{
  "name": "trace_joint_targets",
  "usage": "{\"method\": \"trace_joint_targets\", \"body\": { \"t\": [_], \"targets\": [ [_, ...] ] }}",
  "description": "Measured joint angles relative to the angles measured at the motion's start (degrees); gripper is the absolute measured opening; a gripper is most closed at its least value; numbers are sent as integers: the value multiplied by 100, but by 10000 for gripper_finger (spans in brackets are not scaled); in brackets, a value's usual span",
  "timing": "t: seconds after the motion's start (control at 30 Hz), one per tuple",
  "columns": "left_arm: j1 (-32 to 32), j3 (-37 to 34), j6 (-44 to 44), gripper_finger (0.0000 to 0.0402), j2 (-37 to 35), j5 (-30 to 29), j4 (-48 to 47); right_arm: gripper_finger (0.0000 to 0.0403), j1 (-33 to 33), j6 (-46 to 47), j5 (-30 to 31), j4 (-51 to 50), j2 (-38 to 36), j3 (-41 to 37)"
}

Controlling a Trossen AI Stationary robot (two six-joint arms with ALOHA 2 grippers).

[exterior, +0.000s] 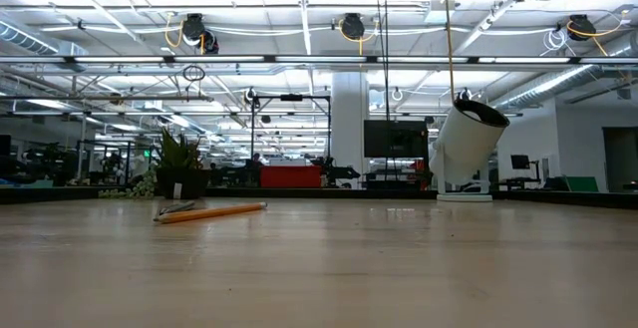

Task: Pick and place office supplies into organizer
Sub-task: Put the light orange pencil into the desk organizer

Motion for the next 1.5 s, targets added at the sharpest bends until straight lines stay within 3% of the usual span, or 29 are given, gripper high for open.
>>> {"method": "trace_joint_targets", "body": {
  "t": [0.17,0.33,0.4,0.6,0.83,0.97,1.13,1.2,1.23,1.4,1.5],
  "targets": [
    [-9,0,-120,97,0,-6,54,14,915,-267,-23,-449,292,-2],
    [-8,0,-200,97,0,-15,161,14,377,508,-778,125,98,48],
    [12,0,-144,97,0,-42,152,14,500,749,-873,481,67,9],
    [130,0,-150,97,0,-74,168,14,1096,777,-716,725,166,-413],
    [127,0,-191,97,0,-72,395,14,1969,-46,3,1010,614,-739],
    [116,0,-213,97,0,-74,509,14,2672,-491,940,1015,953,-672],
    [111,0,-140,97,0,-88,534,14,3160,-855,4026,1745,1204,-700],
    [111,0,-76,97,0,-198,533,14,3168,-539,4812,2342,1311,-889],
    [114,0,-46,97,2,-269,533,14,3168,-501,4914,2678,1378,-1040],
    [160,0,70,97,2,-460,538,15,3168,-490,4404,4209,1985,-1736],
    [163,0,83,97,2,-430,543,15,3164,143,3382,5189,2454,-2175]
  ]
}}
